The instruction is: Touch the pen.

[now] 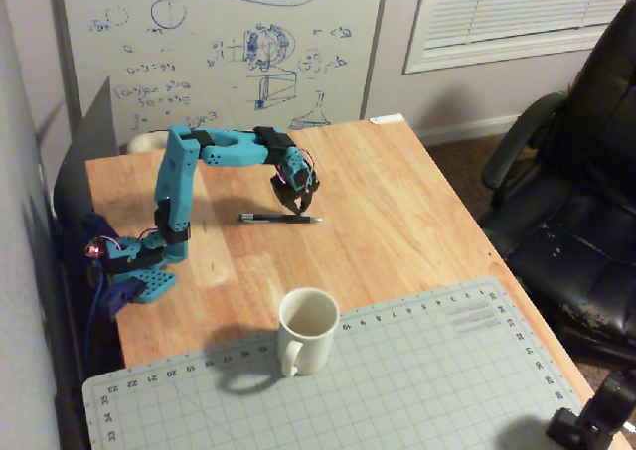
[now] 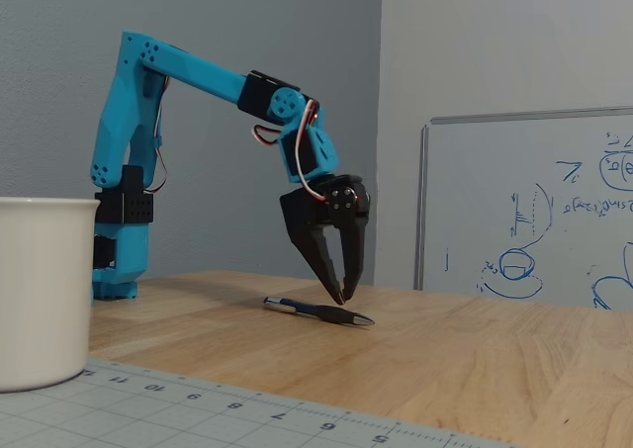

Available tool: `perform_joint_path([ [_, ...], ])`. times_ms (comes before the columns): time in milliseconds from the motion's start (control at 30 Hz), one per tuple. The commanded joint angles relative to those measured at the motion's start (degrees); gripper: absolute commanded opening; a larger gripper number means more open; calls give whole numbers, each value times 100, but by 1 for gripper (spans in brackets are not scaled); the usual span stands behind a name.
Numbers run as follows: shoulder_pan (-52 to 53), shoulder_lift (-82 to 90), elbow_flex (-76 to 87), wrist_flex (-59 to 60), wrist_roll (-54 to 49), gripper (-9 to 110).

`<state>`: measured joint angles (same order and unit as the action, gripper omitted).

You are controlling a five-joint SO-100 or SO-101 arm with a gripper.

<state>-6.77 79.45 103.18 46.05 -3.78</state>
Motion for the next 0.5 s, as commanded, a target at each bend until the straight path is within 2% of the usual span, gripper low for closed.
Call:
perform_joint_path([
  [0,-114,193,-439,-70,0,1],
  [467,88,211,-343,-70,-70,1],
])
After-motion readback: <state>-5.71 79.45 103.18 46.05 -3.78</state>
